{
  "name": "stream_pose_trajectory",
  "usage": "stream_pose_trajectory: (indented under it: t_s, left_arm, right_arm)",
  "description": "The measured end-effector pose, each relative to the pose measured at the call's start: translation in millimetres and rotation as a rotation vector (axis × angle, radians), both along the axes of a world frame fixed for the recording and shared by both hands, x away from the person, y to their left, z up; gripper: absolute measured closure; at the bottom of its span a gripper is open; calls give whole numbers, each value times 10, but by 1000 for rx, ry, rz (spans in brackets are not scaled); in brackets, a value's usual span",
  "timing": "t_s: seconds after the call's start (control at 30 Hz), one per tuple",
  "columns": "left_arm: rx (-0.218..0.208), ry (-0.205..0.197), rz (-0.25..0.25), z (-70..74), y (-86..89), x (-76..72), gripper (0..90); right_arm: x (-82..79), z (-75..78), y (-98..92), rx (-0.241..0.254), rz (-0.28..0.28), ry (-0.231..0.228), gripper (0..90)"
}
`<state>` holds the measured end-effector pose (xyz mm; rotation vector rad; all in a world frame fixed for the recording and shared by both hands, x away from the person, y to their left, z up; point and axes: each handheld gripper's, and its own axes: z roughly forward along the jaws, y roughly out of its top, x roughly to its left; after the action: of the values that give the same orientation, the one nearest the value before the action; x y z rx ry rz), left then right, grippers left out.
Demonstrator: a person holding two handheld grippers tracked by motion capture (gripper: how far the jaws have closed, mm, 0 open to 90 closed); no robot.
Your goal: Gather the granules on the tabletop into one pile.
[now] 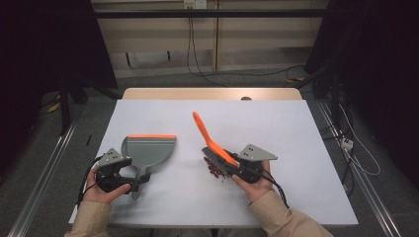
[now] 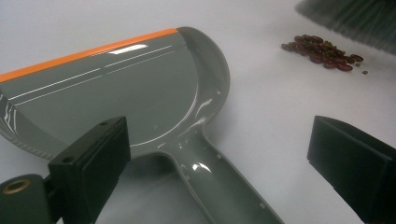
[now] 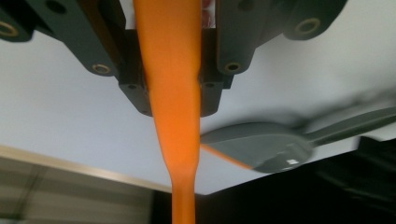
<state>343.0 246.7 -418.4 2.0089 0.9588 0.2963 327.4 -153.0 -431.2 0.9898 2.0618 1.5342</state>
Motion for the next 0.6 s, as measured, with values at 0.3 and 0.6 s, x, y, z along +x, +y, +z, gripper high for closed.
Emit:
stream_pose_trajectory:
  t_s: [0.3,0.6]
  left_arm:
    - [-7,15,-6,-39,16,18,56]
    - [22,23,2,-54,17,13,56]
  right_arm:
    - [29,-153,200,-36,172,30,713]
    - [263,-168,224,-30,197,5,713]
